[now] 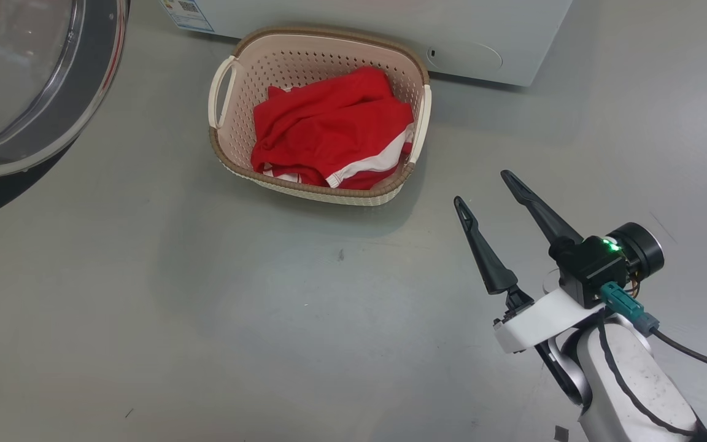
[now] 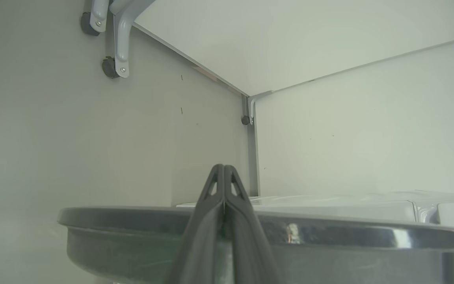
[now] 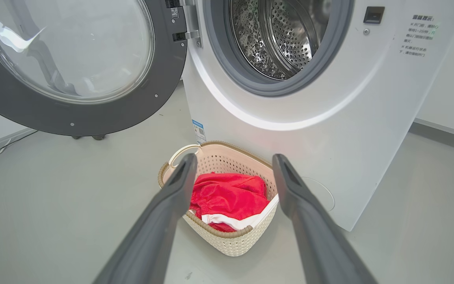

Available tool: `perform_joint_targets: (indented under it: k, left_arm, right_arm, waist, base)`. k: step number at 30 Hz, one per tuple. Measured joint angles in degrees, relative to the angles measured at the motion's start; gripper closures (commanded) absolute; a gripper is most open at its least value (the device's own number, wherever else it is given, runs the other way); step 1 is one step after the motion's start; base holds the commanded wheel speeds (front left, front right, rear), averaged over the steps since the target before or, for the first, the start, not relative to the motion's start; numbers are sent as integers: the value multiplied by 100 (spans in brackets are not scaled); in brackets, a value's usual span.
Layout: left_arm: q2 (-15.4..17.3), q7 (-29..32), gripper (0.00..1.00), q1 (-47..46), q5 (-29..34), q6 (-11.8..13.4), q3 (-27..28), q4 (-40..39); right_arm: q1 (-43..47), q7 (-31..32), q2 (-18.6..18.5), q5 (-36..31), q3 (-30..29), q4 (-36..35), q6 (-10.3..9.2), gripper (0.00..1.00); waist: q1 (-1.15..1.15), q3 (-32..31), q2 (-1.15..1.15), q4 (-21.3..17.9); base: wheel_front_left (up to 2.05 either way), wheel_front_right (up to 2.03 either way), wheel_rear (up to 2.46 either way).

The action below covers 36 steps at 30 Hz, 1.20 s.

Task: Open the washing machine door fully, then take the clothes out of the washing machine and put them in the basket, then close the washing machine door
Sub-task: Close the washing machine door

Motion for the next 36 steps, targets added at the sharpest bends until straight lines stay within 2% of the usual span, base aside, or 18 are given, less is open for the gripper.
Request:
perform_joint_targets:
  k: [13, 29, 36]
  left_arm:
    - [83, 586, 100, -47, -162, 32, -96, 148]
    - [164, 1451, 100, -15, -224, -293, -387, 288]
    - [-142, 1958, 100, -14, -345, -472, -546, 323]
  right_arm:
    - [-7, -49, -3, 9, -7, 68, 0, 0]
    - [-41, -101, -4, 53, -23, 196, 0, 0]
    - [-41, -101, -3, 54, -22, 238, 0, 0]
  waist:
    - [0, -25, 0, 35]
    - [0, -167, 0, 93]
    - [0, -218, 0, 126]
  base:
    - [0, 0, 0]
    - [0, 0, 0]
    - [0, 0, 0]
